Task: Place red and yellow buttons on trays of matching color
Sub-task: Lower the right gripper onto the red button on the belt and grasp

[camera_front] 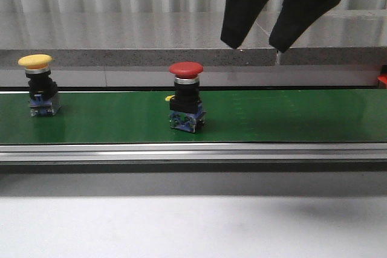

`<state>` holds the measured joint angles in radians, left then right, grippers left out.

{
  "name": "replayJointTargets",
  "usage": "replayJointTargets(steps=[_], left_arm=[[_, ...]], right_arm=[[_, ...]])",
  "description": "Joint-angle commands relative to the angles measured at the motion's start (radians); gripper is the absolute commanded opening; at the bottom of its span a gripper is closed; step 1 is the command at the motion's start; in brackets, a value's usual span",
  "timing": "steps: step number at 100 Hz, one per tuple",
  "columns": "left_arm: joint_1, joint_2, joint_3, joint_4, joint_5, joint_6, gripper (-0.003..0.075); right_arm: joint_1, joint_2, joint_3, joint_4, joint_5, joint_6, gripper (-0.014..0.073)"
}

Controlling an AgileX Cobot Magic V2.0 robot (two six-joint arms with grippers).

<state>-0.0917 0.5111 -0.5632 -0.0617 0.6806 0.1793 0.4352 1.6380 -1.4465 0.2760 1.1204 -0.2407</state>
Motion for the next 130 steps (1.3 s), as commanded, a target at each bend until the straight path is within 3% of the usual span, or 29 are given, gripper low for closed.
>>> replayJointTargets(steps=[1,27,66,73,85,97,104,130], left_arm=[[-0.008,0.002,-0.026,-0.008,-0.066,-0.006,-0.0021],[-0.008,0.002,-0.026,-0.008,-0.066,-0.006,-0.0021],[-0.008,0.002,-0.026,-0.008,-0.066,-0.006,-0.0021],[-0.008,0.002,-0.026,-0.008,-0.066,-0.006,-0.0021],[-0.008,0.002,-0.026,-0.008,-0.066,-0.006,-0.0021],[-0.008,0.002,-0.026,-0.008,-0.066,-0.006,-0.0021],[-0.008,0.002,-0.026,-0.008,-0.066,-0.006,-0.0021],[-0.008,0.002,-0.026,-0.008,-0.066,-0.006,-0.0021]], right_arm=[[0.009,0.002,-0.059,0.026,0.023,-0.038,0.0591],[0.019,0.097,-0.098,0.075,0.011,-0.123,0.0591],[0.019,0.147,-0.098,0.075,-0.141,-0.161,0.0584],[0.019,0.147,-0.098,0.075,-0.158,-0.162,0.051],[0.019,0.147,-0.098,0.075,-0.16,-0.167,0.0255],[0.019,0.143,-0.098,0.075,-0.165,-0.19,0.0085],[0.019,0.135,-0.098,0.075,-0.171,-0.189,0.0052],[-0.009,0.074,-0.096,0.066,-0.209,-0.09,0.0051]])
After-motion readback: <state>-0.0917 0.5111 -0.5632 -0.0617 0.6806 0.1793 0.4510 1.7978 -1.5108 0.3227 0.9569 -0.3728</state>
